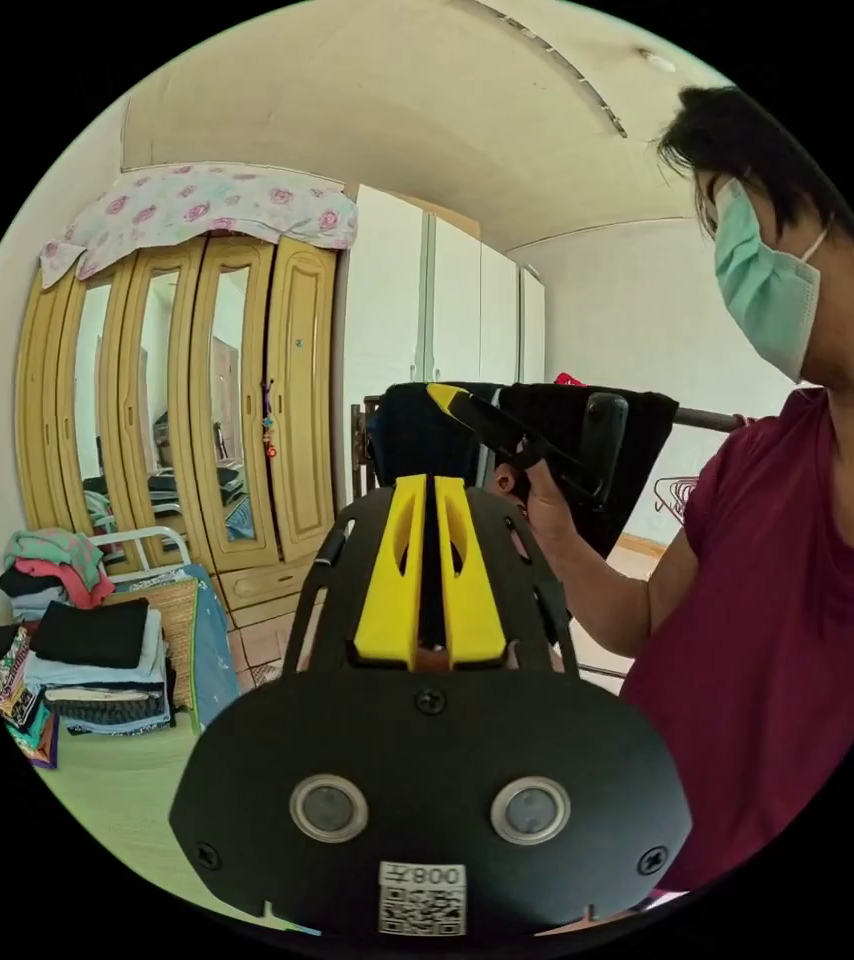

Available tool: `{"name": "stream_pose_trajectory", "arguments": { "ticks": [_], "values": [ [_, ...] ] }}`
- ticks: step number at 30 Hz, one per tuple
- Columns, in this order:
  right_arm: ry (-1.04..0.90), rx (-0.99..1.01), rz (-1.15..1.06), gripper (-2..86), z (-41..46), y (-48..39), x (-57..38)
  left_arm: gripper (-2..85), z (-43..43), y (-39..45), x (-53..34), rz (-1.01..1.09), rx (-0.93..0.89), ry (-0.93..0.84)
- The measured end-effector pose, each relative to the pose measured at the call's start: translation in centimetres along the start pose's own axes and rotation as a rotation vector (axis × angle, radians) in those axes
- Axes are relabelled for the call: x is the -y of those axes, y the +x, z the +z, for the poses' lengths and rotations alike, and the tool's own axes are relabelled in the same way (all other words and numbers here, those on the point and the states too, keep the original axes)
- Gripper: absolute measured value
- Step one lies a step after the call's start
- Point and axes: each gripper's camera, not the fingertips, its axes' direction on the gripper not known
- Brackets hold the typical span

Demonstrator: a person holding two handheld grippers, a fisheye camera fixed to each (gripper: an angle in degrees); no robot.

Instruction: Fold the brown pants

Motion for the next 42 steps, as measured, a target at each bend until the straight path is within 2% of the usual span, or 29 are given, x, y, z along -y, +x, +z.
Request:
{"name": "stream_pose_trajectory", "arguments": {
  "ticks": [7, 13, 22, 25, 31, 36, 42],
  "values": [
    [0.041, -0.114, -0.01, 0.7, -1.3, -4.3, 9.0, 7.8, 13.4, 2.5, 7.3, 0.006, -0.104, -0.172],
    [0.035, -0.211, -0.025, 2.4, -1.2, -7.5, 15.1, 7.9, 23.3, 5.9, 13.8, 0.067, -0.197, -0.21],
    [0.031, -0.29, -0.016, 2.8, 0.7, -11.3, 21.8, 10.3, 35.8, 10.2, 23.2, 0.048, -0.289, -0.241],
    [0.019, -0.29, -0.003, 2.9, 1.8, -12.3, 23.5, 10.7, 38.9, 11.6, 25.3, 0.08, -0.194, -0.274],
    [0.003, -0.291, 0.024, 2.4, 4.4, -13.8, 26.4, 9.4, 41.6, 13.2, 27.5, 0.102, -0.194, -0.26],
    [0.01, -0.304, 0.039, 1.8, 6.2, -14.8, 28.4, 5.5, 42.2, 14.6, 29.3, 0.17, -0.119, -0.26],
    [-0.021, -0.352, 0.037, 0.4, 9.0, -16.0, 30.6, 3.0, 40.3, 12.5, 31.4, 0.105, -0.104, -0.223]
  ]
}}
